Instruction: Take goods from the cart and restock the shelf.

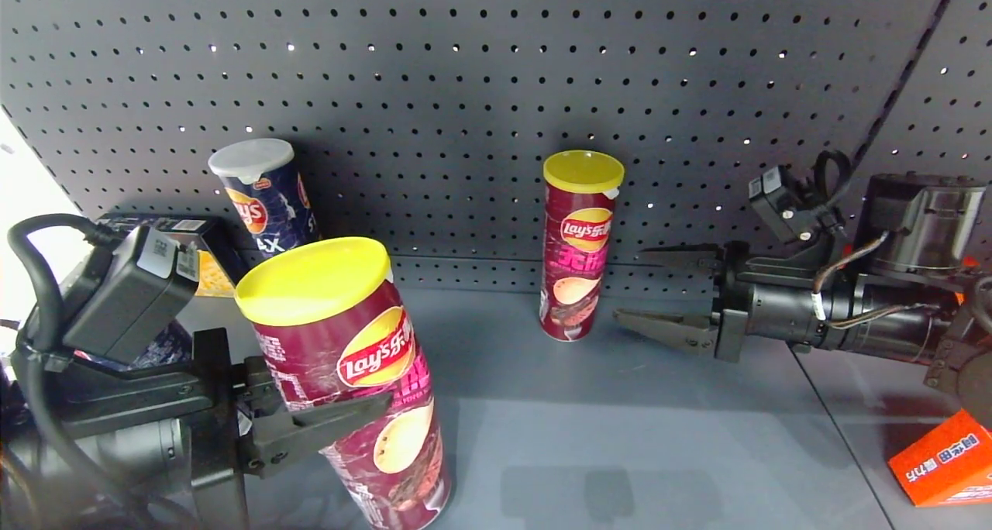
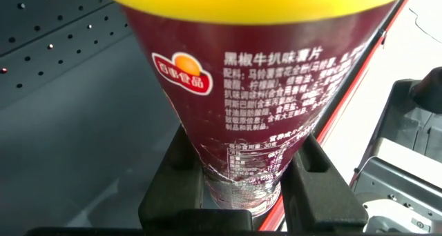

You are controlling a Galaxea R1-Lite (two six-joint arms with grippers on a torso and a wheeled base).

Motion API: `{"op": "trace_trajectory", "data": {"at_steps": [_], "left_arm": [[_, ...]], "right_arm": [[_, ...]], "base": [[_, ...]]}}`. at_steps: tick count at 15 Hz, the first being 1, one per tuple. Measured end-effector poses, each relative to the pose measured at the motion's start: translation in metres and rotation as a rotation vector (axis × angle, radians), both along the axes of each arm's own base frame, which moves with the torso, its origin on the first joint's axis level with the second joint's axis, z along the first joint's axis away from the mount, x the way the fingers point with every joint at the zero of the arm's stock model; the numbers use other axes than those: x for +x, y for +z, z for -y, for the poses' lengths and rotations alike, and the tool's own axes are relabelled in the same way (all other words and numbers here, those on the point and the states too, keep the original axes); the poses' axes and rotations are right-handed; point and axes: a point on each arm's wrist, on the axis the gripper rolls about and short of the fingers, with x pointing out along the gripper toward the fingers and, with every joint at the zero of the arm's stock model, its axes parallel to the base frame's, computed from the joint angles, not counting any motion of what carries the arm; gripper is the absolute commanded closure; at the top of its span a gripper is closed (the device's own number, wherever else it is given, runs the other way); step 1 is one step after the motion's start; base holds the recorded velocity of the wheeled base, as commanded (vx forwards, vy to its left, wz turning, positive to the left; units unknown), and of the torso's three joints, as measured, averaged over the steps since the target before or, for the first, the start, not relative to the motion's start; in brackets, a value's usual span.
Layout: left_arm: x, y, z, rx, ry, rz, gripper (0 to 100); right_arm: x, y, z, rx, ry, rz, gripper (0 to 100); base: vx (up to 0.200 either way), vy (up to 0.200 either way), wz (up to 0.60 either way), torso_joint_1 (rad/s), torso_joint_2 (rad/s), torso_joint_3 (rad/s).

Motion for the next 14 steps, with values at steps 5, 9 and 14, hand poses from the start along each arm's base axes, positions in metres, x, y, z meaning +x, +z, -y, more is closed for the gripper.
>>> {"op": "trace_trajectory", "data": {"at_steps": [5,9,14], "left_arm": [[0.000,0.001,0.000,-0.001,0.000,0.002,100],[0.000,0.000,0.000,-0.001,0.001,0.002,100],[0.002,-0.001,-0.003,0.000,0.018,-0.002,100]], "right_arm": [[0.015,-0.016,-0.005,-0.009,-0.002,-0.024,0],[0.031,-0.022,-0.011,-0.008,-0.004,-0.022,0],[0.049,-0.034,-0.019,-0.017,-0.009,-0.042,0]], "base": [[0.000,0.000,0.00,0.000,0.00,0.000],[0.000,0.000,0.00,0.000,0.00,0.000],[0.000,0.000,0.00,0.000,0.00,0.000]]}}
